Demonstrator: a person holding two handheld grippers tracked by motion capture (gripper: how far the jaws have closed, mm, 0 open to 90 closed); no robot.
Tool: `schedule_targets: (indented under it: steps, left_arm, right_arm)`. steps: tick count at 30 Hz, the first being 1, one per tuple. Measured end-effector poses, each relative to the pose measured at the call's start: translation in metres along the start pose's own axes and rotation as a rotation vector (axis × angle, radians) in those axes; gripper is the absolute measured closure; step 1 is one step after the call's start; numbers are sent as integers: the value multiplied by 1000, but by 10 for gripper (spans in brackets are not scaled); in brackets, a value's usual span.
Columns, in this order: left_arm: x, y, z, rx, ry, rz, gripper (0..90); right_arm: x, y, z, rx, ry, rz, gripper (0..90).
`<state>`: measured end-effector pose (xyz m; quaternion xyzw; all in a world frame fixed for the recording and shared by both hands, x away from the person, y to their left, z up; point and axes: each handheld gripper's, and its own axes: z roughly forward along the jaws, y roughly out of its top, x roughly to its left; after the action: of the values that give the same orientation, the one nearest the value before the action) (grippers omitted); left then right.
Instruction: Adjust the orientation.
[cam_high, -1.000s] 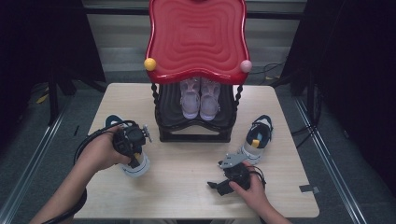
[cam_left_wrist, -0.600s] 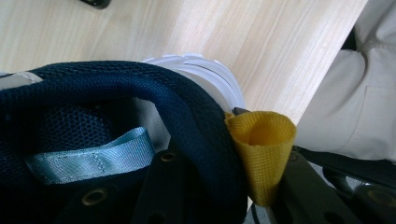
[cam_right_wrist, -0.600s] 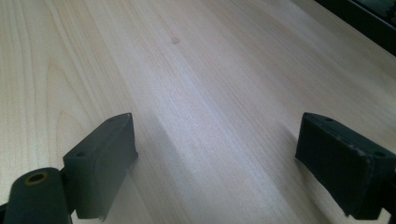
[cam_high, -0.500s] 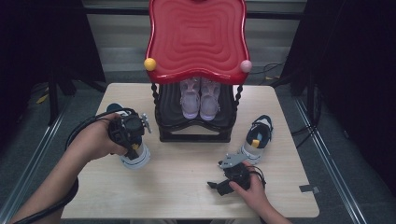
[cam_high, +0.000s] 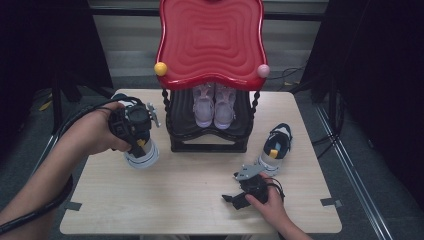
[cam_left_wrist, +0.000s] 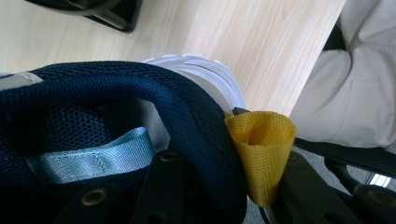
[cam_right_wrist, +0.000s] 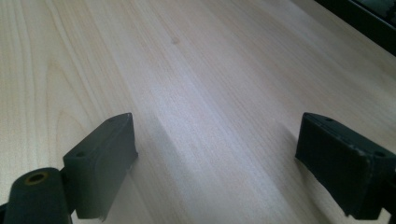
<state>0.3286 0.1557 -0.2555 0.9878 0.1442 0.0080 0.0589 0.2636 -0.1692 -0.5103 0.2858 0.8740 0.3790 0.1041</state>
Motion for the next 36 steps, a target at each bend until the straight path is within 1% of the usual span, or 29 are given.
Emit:
schedule_targets:
  steps: [3,7,8,9,15,18,19,20,21,25,27,30,31,32,36]
  left_arm:
    - [1,0,-7,8,2,4,743]
    - [4,0,-15,-4,-8,-3,743]
    - [4,0,-18,-4,-6,-2,743]
    - [5,0,-21,5,-8,8,743]
    - [8,3,-38,-4,10,-1,743]
    - [9,5,-45,-8,22,7,743]
    - [10,6,-49,-8,20,10,743]
    - [11,6,-51,-16,23,5,743]
    - [12,7,-54,-17,25,11,743]
    - [14,10,-65,-15,35,12,743]
    - [14,10,-72,-9,30,11,743]
    - [15,11,-81,-10,39,14,742]
    - [15,11,-85,-2,28,14,742]
    - [15,11,-87,-15,40,14,742]
    - [16,13,-98,-17,34,13,741]
  right_arm:
    - [0,0,0,0,0,0,112]
    - [0,0,0,0,0,0,112]
    - [0,0,0,0,0,1,112]
    - [0,0,0,0,-1,0,112]
    - [0,0,0,0,-1,2,112]
    - [0,0,0,0,0,2,112]
    - [0,0,0,0,0,2,112]
    - [0,0,0,0,0,2,112]
    - [0,0,0,0,0,2,112]
    - [0,0,0,0,0,2,112]
    - [0,0,0,-2,0,2,112]
    - [0,0,0,-2,0,3,112]
    - [0,0,0,-1,-2,2,112]
    - [0,0,0,-1,-2,2,112]
    - [0,0,0,-2,0,3,112]
